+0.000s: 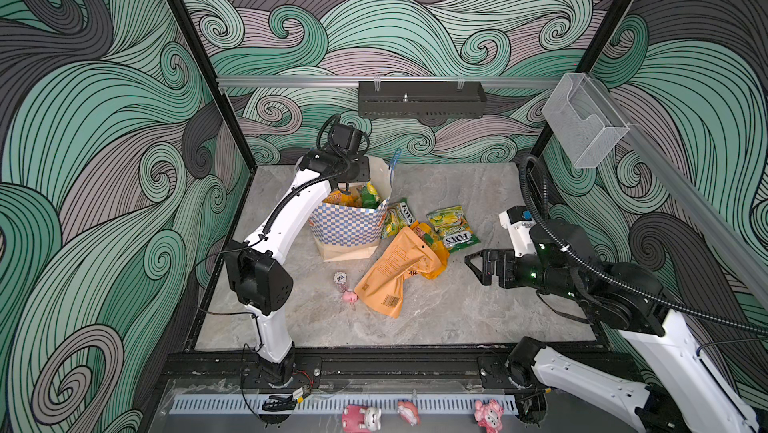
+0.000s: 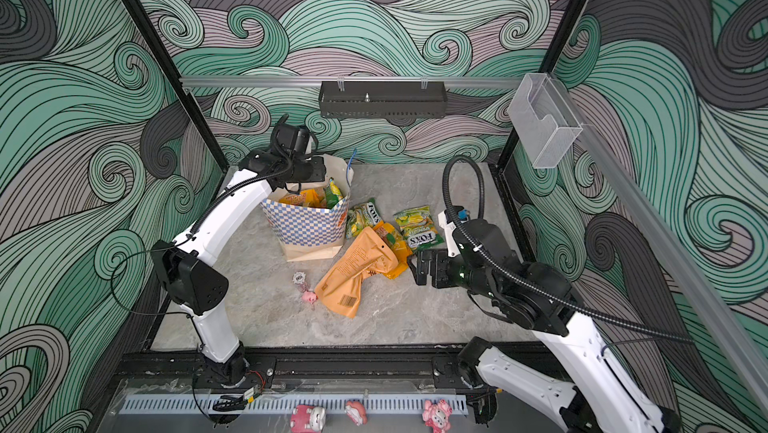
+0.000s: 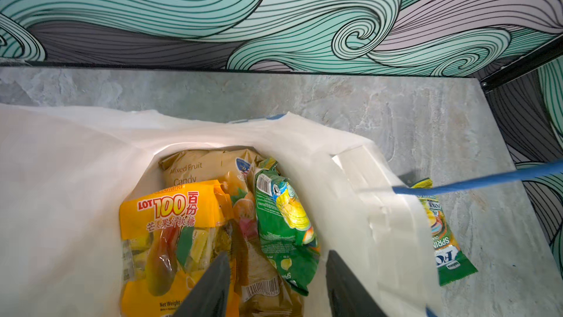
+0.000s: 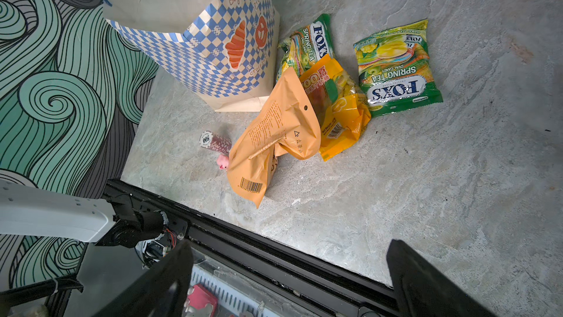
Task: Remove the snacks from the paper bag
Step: 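Raise the left gripper and move it back over the checkered bag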
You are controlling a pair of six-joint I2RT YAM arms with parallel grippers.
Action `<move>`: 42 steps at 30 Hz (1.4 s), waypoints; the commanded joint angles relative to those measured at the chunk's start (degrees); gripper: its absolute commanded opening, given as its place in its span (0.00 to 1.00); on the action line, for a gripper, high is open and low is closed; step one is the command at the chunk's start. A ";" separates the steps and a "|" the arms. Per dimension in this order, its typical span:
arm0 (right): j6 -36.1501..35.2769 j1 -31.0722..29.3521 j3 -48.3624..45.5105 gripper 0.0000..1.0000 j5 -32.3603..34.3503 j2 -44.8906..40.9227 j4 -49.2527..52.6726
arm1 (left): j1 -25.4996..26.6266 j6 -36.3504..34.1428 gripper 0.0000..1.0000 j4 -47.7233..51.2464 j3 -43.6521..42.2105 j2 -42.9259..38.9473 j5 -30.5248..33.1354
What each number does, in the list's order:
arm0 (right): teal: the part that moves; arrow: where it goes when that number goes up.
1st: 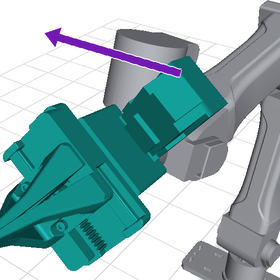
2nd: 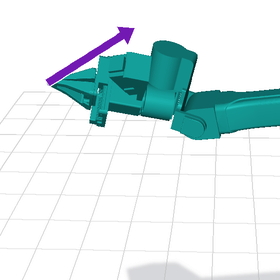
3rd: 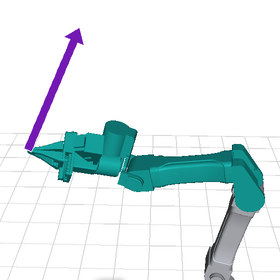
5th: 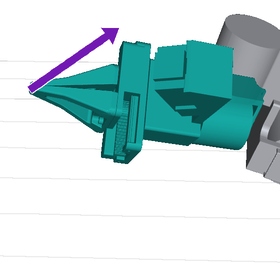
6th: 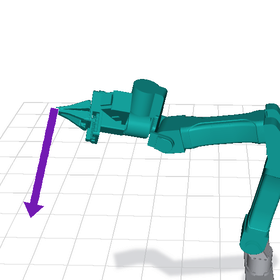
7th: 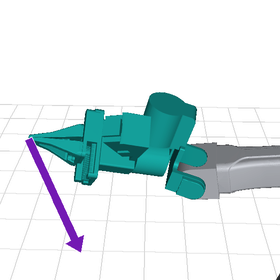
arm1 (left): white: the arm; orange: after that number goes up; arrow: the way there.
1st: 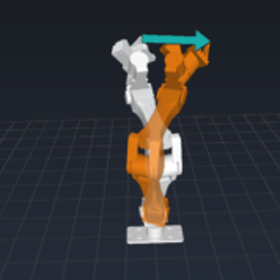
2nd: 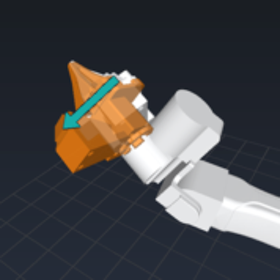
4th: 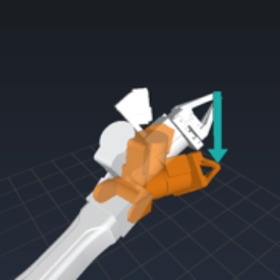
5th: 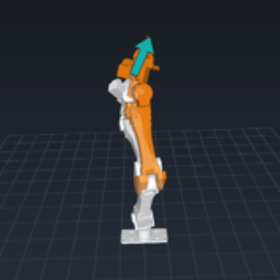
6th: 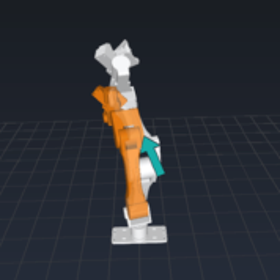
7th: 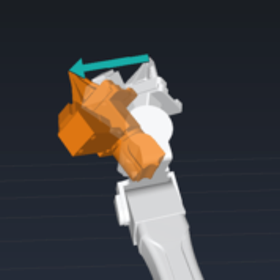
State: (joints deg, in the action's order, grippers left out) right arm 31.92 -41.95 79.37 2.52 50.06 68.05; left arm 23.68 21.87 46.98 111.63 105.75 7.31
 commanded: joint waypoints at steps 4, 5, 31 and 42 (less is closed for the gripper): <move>-0.16 -0.33 0.79 0.99 0.30 -0.63 -0.68 | -1.05 3.02 0.55 0.59 2.54 3.88 -2.35; -0.18 -0.32 0.78 0.99 0.26 -0.59 -0.72 | -1.01 3.01 0.57 0.08 2.41 4.38 -2.96; 0.40 -0.32 0.43 0.99 1.46 -2.07 -0.66 | -1.11 -0.06 0.56 -1.41 3.36 16.66 -4.30; 0.31 -0.32 0.82 0.99 1.15 -1.63 -0.71 | -1.17 -0.41 0.10 0.72 3.39 16.94 -5.03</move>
State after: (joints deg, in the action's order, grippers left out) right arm 31.97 -41.95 79.37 2.96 48.27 67.92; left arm 22.92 21.67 45.39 114.56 121.78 2.57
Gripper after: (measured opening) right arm 0.993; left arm 0.112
